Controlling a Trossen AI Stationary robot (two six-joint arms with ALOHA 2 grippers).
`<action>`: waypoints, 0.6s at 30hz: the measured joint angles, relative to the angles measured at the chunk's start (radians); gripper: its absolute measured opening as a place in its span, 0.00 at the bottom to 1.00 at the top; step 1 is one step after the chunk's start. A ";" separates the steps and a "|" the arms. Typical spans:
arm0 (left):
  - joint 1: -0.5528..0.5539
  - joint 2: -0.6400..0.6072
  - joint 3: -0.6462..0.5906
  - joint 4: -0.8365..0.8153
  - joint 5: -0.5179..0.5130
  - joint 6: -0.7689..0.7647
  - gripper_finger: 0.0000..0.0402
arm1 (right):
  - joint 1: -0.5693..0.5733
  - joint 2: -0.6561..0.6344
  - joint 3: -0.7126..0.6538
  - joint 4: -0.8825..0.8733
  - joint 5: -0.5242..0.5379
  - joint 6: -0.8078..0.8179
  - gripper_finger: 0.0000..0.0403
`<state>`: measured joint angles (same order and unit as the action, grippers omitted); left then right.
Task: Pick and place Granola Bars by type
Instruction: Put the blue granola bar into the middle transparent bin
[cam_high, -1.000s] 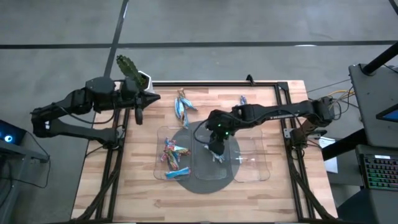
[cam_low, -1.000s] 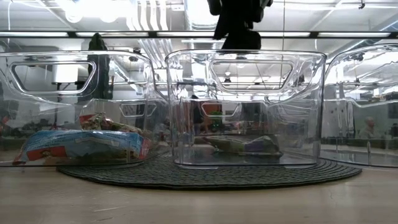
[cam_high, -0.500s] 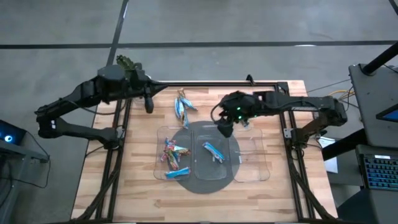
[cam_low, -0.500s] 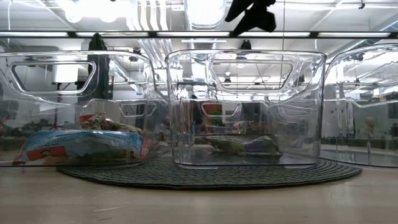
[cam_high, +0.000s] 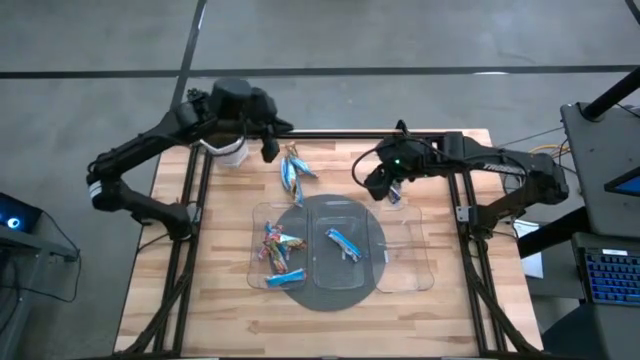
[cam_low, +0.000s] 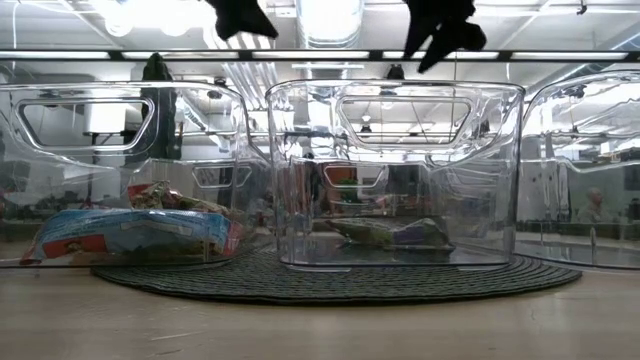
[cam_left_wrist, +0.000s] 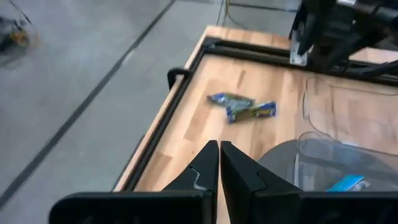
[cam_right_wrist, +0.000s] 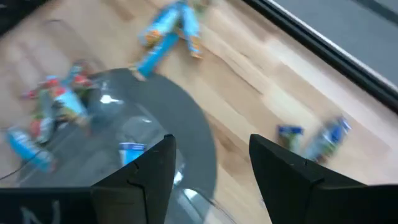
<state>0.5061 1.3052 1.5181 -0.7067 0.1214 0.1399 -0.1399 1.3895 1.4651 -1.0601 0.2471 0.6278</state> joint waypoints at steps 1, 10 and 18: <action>0.011 0.013 0.000 0.000 0.018 0.002 0.00 | -0.012 0.000 0.000 -0.014 0.001 0.015 0.48; 0.074 0.123 0.000 0.043 0.243 0.116 0.00 | -0.121 -0.006 -0.014 -0.068 0.019 -0.011 0.48; 0.091 0.227 0.000 0.119 0.262 0.208 0.00 | -0.254 -0.009 -0.032 -0.114 0.004 -0.036 0.49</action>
<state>0.5973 1.5323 1.5181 -0.5880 0.3839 0.3478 -0.3936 1.3804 1.4329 -1.1745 0.2507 0.5917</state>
